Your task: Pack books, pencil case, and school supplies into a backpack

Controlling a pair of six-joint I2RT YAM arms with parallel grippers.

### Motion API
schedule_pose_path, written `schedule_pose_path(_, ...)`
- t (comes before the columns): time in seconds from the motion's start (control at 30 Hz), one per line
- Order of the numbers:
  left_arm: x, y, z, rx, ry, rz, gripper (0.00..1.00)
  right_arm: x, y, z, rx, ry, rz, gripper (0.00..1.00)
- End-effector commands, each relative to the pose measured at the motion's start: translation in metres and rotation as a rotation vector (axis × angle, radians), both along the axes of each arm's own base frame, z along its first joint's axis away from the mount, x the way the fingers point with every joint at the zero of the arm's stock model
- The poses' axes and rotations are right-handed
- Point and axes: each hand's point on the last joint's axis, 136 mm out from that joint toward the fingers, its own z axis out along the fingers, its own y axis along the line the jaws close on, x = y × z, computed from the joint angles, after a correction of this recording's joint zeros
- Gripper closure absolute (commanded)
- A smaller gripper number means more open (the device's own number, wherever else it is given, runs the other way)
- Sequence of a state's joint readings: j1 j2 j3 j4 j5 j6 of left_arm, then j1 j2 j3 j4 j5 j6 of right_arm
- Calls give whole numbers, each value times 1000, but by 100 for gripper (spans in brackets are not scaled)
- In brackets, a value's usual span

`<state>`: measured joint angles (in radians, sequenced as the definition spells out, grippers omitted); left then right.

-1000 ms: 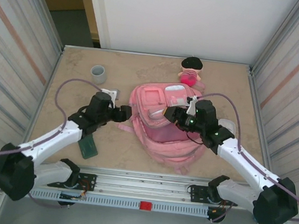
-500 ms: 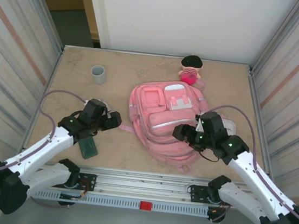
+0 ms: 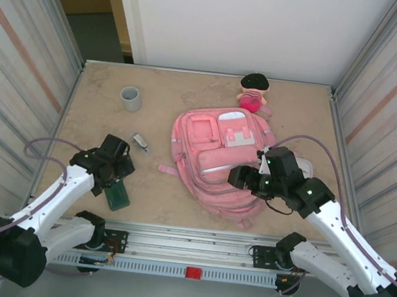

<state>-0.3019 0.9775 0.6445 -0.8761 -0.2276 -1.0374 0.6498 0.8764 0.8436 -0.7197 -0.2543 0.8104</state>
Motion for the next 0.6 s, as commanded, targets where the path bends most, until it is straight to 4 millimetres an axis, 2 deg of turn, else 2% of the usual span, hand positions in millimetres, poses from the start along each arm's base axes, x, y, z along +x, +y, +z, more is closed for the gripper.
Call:
schedule_pose_path(0.0, -19, 16, -17, 55, 95, 67, 2, 6, 14, 4, 9, -51, 54, 22)
schedule_pose_path(0.2, -9, 7, -34, 43, 143, 3, 1, 9, 25, -2, 1, -47, 90, 21)
schedule_pose_path(0.53, -2, -2, -65, 29, 223, -39, 1, 11, 30, -7, -8, -49, 111, 21)
schedule_pose_path(0.57, -2, -4, -66, 23, 231, -37, 5, 11, 30, -7, -8, -51, 113, 21)
